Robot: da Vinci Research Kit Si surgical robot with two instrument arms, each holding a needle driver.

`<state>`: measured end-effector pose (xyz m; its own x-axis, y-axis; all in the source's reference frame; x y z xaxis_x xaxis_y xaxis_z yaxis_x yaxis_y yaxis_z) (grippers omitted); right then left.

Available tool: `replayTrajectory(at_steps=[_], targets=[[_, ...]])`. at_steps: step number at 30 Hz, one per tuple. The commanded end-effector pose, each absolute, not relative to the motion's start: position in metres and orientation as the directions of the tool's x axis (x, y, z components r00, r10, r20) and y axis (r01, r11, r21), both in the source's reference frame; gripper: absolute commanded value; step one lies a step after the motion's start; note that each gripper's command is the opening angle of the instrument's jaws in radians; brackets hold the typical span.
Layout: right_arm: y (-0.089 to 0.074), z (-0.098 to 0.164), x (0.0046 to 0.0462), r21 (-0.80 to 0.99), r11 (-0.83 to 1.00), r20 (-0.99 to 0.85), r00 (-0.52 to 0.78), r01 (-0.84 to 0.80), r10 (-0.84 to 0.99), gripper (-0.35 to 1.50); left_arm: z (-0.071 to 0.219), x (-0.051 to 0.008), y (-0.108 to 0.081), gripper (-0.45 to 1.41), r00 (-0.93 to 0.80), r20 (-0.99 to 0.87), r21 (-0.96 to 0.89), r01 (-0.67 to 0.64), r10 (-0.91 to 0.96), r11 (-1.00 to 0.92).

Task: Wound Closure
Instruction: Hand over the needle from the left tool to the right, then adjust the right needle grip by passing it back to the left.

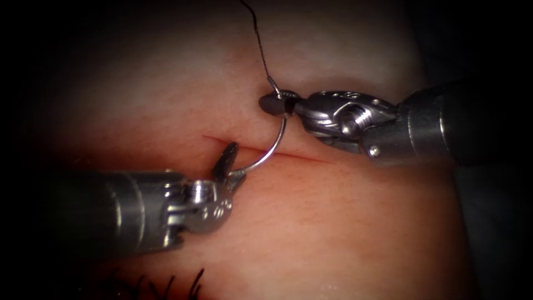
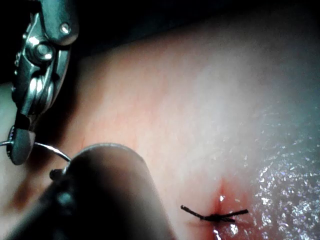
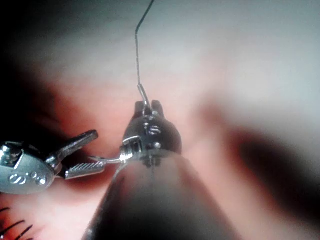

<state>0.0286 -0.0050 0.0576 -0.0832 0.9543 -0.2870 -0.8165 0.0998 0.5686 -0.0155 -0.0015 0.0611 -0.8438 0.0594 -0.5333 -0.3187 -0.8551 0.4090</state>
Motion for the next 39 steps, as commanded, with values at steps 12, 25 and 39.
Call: replayTrajectory(at_steps=[12, 25, 39], targets=[[-0.004, 0.0578, 0.0279, 0.576, 0.413, -0.503, 0.093, -0.705, 0.859, -0.35, 0.0602, -0.0133, 0.0009, 0.49, -0.456, -0.838, -0.132, -0.366, 0.301, -0.921], [-0.0034, 0.0576, 0.028, 0.488, 0.684, -0.727, 0.18, -0.542, 0.662, -0.35, 0.0643, -0.0148, 0.0053, 0.76, -0.355, -0.734, -0.555, -0.178, 0.579, -0.813], [-0.0033, 0.0562, 0.0282, 0.325, 0.838, -0.865, 0.221, -0.439, 0.451, -0.35, 0.0677, -0.0156, 0.0078, 0.91, -0.331, -0.671, -0.65, -0.169, 0.664, -0.741]])
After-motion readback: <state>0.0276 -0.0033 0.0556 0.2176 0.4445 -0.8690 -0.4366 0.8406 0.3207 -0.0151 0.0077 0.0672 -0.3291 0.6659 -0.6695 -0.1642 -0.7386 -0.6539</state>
